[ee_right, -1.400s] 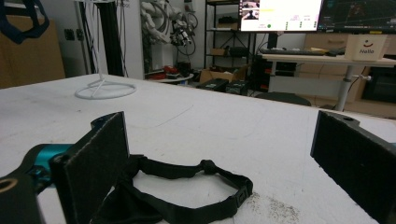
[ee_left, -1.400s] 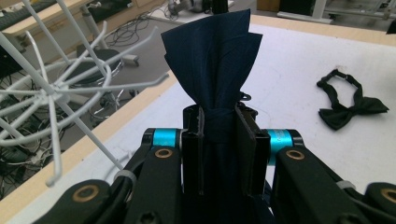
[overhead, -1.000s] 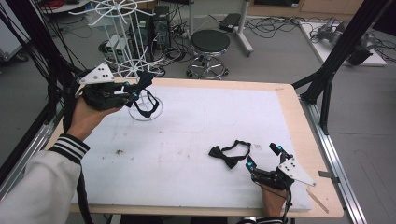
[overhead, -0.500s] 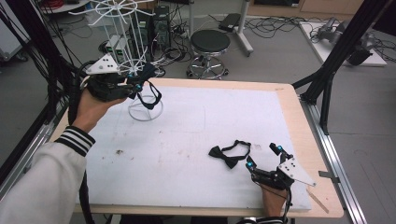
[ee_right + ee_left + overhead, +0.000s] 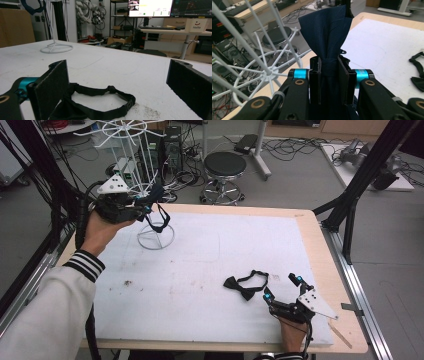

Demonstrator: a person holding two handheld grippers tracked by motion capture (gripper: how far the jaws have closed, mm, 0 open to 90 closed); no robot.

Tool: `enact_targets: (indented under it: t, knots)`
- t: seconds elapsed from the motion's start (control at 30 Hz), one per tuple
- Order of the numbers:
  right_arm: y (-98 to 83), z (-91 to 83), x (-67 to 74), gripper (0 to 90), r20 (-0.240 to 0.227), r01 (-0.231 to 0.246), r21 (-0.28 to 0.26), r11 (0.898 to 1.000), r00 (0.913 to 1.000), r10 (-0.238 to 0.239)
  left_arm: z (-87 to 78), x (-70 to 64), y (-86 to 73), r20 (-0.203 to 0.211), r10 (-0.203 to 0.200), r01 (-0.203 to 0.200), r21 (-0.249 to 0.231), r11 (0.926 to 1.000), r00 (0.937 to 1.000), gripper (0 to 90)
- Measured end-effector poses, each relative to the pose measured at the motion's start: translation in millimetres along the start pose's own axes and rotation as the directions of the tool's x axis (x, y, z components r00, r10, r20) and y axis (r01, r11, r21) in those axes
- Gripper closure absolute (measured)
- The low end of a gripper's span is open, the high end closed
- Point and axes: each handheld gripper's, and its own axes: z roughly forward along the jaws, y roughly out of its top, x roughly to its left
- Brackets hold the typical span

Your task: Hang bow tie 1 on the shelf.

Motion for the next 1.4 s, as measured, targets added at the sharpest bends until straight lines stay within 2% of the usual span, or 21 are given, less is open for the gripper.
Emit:
enact_targets:
  t: [0.3, 0.53, 0.8, 1.1, 1.27, 1.33, 1.4]
  knots:
    - [0.0, 0.2, -0.6, 3.5, 0.002, 0.009, -0.007, 1.000, 1.0000, -0.009, 0.2, 7.2, -3.5, -0.021, -0.014, 0.014, 0.009, 0.9999, 0.9997, 73.7]
    - [0.0, 0.2, -0.6, 3.5, 0.002, 0.007, -0.009, 1.000, 1.0000, -0.007, 1.7, 7.5, -3.6, -0.031, -0.002, 0.003, 0.025, 0.9997, 0.9995, 73.6]
    - [-0.1, 0.0, -0.6, 3.5, 0.000, 0.005, -0.009, 1.000, 1.0000, -0.004, 6.0, 7.1, 1.0, -0.063, 0.035, -0.031, 0.068, 0.9972, 0.9974, 73.5]
    - [-0.1, -0.3, -0.5, 3.5, 0.001, 0.003, -0.008, 1.000, 1.0000, -0.003, 7.7, 6.9, 1.3, -0.081, 0.034, -0.027, 0.081, 0.9963, 0.9961, 71.9]
    - [-0.1, -0.3, -0.3, 3.5, 0.001, 0.003, -0.008, 1.000, 1.0000, -0.002, 7.2, 6.0, 2.0, -0.098, 0.029, -0.021, 0.081, 0.9965, 0.9948, 64.7]
    - [-0.1, -0.2, -0.4, 3.5, 0.002, 0.004, -0.008, 1.000, 1.0000, -0.004, 6.2, 6.5, 2.4, -0.118, 0.027, -0.017, 0.082, 0.9965, 0.9926, 58.2]
    - [-0.1, -0.2, -0.4, 3.6, 0.002, 0.004, -0.008, 1.000, 1.0000, -0.004, 5.4, 7.2, 2.4, -0.112, 0.017, -0.009, 0.068, 0.9976, 0.9936, 51.9]
